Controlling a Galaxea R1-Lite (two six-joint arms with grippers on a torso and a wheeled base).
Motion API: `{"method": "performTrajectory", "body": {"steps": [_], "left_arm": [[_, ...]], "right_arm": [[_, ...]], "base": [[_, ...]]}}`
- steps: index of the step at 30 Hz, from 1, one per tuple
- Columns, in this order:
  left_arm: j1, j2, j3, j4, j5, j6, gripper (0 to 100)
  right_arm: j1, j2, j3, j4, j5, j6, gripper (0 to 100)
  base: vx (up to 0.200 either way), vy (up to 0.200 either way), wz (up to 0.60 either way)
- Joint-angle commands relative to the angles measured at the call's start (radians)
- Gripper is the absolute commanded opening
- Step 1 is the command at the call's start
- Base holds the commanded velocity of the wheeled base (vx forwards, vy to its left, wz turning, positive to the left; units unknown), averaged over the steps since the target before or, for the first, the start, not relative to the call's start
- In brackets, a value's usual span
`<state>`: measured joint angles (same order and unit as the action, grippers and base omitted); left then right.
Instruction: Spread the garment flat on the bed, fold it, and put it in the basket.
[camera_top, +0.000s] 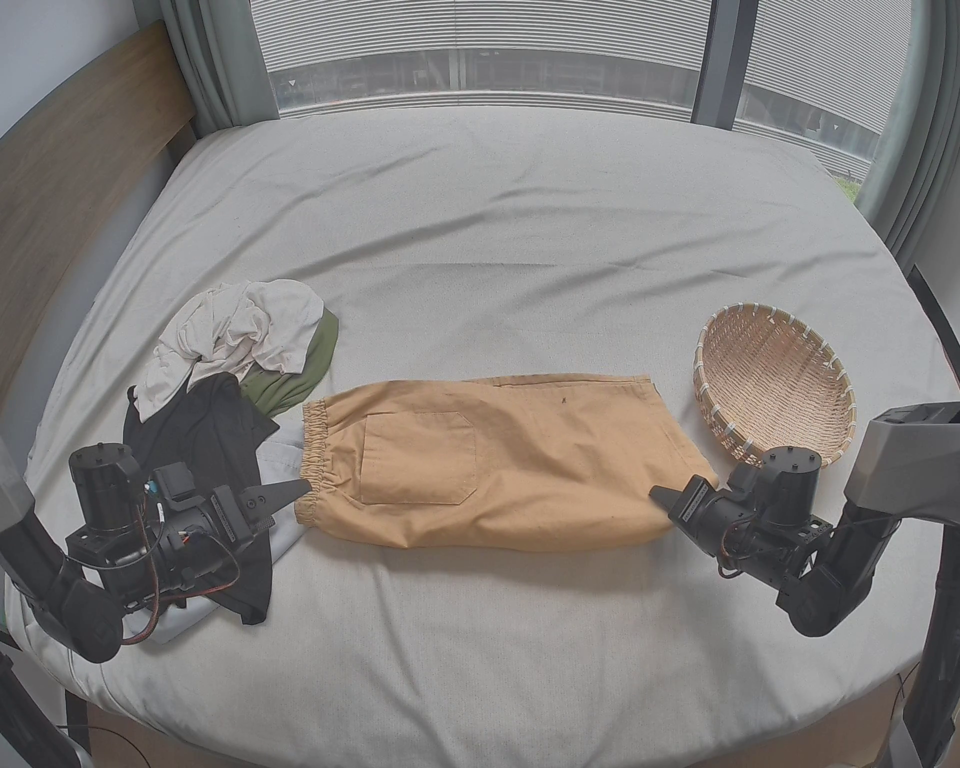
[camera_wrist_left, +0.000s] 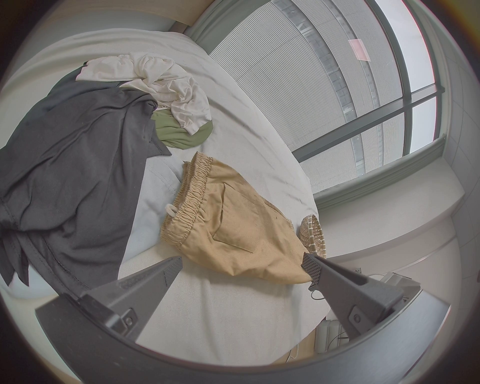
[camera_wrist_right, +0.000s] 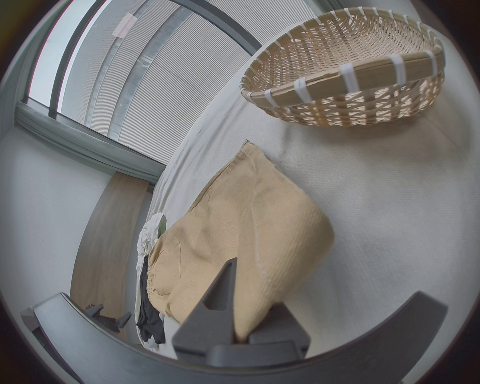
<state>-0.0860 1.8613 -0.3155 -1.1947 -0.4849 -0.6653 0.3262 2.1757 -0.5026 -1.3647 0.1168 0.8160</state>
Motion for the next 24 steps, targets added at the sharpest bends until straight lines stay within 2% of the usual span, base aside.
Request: {"method": "performTrajectory", "body": {"steps": [1,11,22,23,24], "left_arm": [[0.002,0.058,-0.010,-0.002,0.002,0.016,100],[0.003,0.177,-0.048,-0.017,0.028,0.072,100],[-0.014,0.294,-0.091,-0.079,0.028,0.067,100],[-0.014,0.303,-0.100,-0.079,0.028,0.067,100],[-0.014,0.309,-0.108,-0.079,0.028,0.067,100]], "right_arm": [[-0.004,-0.036,0.035,0.009,0.001,-0.038,0],[-0.072,-0.034,0.038,0.072,0.000,-0.074,0],[-0.056,-0.033,0.055,0.072,0.001,-0.075,0],[-0.052,-0.037,0.059,0.070,0.000,-0.075,100],[-0.049,-0.040,0.064,0.070,0.000,-0.075,100]], "base": [[0.000,0.000,0.00],[0.000,0.000,0.00],[0.000,0.000,0.00],[0.000,0.000,0.00],[0.000,0.000,0.00]]}}
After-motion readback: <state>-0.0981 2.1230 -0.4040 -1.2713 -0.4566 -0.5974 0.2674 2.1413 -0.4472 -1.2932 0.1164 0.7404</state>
